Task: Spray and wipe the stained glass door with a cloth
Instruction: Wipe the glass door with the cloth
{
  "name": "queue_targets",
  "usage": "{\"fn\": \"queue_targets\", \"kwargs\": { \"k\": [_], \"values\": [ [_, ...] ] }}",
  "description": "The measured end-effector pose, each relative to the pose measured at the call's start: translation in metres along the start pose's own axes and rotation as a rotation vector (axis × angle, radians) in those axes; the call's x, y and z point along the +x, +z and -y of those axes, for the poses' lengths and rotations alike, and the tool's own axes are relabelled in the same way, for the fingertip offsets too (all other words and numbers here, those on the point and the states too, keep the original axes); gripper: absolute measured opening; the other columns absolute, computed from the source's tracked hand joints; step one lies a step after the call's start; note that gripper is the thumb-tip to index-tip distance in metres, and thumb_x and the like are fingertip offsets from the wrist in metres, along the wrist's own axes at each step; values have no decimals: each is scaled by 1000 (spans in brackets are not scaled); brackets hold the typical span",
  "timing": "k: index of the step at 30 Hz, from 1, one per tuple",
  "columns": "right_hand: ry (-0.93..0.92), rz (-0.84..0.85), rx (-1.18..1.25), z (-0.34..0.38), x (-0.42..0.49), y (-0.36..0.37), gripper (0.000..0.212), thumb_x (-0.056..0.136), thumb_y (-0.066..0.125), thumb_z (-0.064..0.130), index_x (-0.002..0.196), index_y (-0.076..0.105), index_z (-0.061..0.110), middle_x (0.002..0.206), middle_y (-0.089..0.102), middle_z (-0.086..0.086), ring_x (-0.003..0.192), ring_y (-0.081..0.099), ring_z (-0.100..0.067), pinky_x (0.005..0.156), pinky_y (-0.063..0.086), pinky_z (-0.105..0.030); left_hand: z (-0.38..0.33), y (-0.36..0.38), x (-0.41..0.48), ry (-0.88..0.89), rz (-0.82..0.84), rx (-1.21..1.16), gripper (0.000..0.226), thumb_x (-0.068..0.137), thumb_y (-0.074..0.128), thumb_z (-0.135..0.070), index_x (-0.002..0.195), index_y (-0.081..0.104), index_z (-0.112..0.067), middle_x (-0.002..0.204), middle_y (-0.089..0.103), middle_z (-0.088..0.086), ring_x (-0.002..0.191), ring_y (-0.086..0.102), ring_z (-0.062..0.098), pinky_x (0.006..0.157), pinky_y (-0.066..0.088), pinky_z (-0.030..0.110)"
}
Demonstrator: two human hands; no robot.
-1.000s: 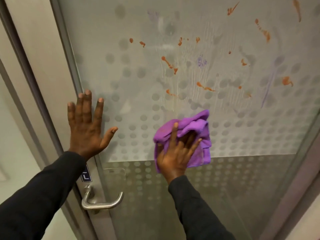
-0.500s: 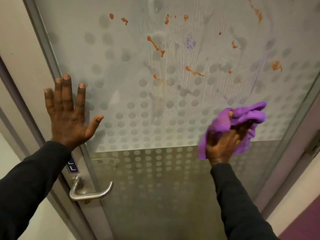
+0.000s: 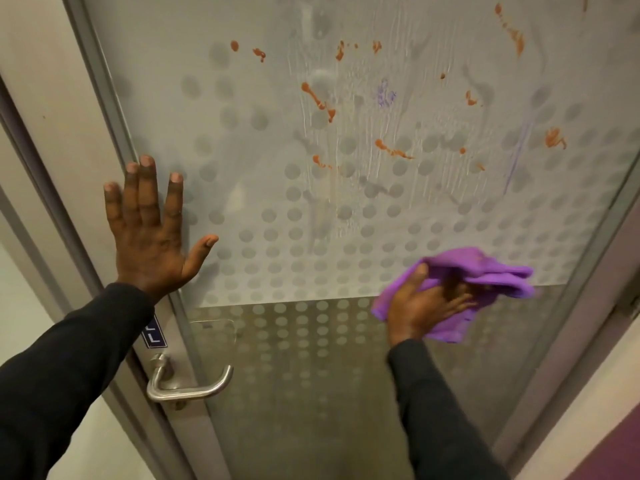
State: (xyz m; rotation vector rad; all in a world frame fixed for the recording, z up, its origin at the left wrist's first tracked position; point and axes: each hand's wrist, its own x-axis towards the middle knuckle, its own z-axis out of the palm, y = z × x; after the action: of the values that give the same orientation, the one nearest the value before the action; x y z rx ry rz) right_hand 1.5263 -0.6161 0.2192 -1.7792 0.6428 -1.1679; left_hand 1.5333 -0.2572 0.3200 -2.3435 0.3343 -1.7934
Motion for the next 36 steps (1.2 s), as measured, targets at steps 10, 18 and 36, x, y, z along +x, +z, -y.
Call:
{"fn": "queue_targets", "kwargs": {
  "k": [10, 18, 36],
  "values": [
    [-688, 262, -213, -15, -46, 1, 84, 88, 47, 39, 163, 13, 23, 128, 45, -23, 148, 15, -49, 120, 3, -66, -1, -4, 0, -3, 9, -21, 95, 91, 40, -68, 163, 11, -13, 170, -16, 6, 158, -9, 30, 125, -5, 56],
    [-128, 54, -63, -73, 118, -56, 104, 84, 44, 60, 141, 33, -26, 146, 30, -50, 138, 28, -67, 119, 19, -65, -4, -9, 1, -14, 45, -34, 93, 92, 40, -67, 162, 14, -11, 169, -17, 6, 157, -11, 30, 121, 3, 66],
    [-234, 100, -133, 27, 32, -1, 103, 92, 23, 80, 140, 45, -9, 150, 32, -44, 143, 21, -64, 114, 12, -74, 3, -4, -2, -6, 45, 4, 99, 91, 41, -72, 163, 4, -15, 170, -14, 13, 158, -5, 35, 125, -1, 59]
  ]
}}
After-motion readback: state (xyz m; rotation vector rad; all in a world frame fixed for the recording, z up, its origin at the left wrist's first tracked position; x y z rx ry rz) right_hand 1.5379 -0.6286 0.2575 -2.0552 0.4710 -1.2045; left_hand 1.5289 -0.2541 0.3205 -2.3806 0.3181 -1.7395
